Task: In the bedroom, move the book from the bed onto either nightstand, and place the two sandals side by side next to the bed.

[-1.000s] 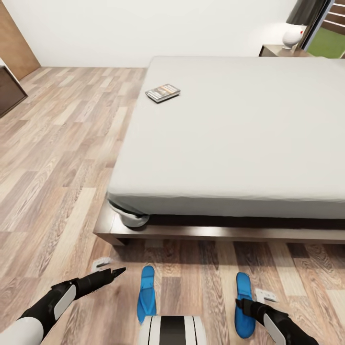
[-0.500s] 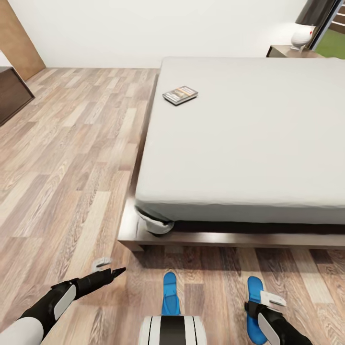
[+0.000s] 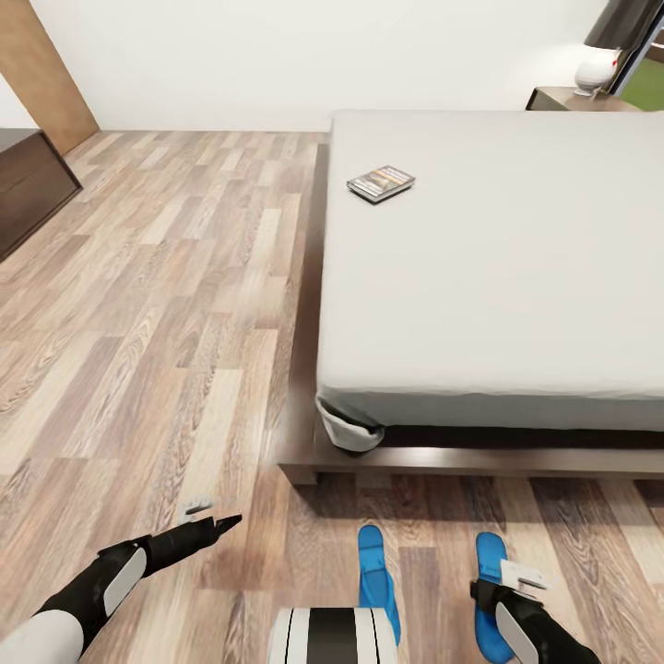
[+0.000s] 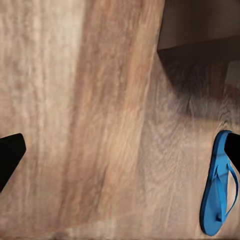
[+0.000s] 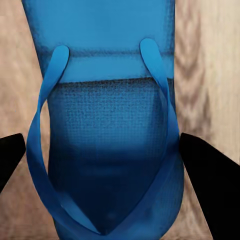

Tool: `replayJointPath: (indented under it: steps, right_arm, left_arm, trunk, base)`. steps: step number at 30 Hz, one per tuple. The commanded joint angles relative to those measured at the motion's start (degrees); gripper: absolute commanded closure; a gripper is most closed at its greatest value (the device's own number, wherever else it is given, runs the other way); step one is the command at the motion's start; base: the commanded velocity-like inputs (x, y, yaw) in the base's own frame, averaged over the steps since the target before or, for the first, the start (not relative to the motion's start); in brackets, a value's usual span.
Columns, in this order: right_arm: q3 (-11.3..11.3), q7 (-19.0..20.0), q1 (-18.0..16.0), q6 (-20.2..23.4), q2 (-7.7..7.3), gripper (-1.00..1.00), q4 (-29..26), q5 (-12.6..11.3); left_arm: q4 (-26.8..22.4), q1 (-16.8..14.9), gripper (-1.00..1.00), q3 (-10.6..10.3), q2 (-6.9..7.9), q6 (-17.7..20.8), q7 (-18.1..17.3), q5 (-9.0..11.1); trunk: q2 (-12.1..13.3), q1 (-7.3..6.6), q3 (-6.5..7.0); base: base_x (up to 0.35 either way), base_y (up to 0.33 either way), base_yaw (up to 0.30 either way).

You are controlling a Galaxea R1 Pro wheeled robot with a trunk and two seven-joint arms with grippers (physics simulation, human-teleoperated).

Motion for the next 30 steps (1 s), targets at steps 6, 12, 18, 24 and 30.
replayJointPath:
  steps: [6, 12, 18, 24, 30]
  right_arm:
    - [0.5, -0.5, 0.0, 0.4, -0.07, 1.0, -0.2, -0.4]
    - [0.5, -0.5, 0.0, 0.4, -0.12, 1.0, -0.1, -0.4]
    - [0.5, -0.5, 0.0, 0.4, -0.08, 1.0, -0.2, -0.4]
    - [0.5, -0.5, 0.0, 0.4, -0.07, 1.0, -0.2, -0.4]
    - [0.5, -0.5, 0.0, 0.4, -0.08, 1.0, -0.2, -0.4]
  left_arm:
    - [0.0, 0.0, -1.0, -0.2, 0.07, 0.5, 0.1, 0.6]
    - [0.0, 0.0, -1.0, -0.2, 0.04, 0.5, 0.0, 0.6]
    - [0.0, 0.0, -1.0, -0.2, 0.04, 0.5, 0.1, 0.6]
    - [0.0, 0.0, -1.0, -0.2, 0.04, 0.4, 0.1, 0.6]
    - [0.0, 0.0, -1.0, -0.2, 0.04, 0.4, 0.1, 0.6]
  trunk:
    - [0.0, -0.01, -0.04]
    - [0.0, -0.01, -0.04]
    - [0.0, -0.01, -0.04]
    - [0.0, -0.01, -0.04]
    - [0.0, -0.01, -0.04]
  base:
    - [0.0, 0.325, 0.0]
    - [0.0, 0.316, 0.0]
    - [0.027, 0.075, 0.0]
    - [0.178, 0.004, 0.0]
    - [0.018, 0.0, 0.0]
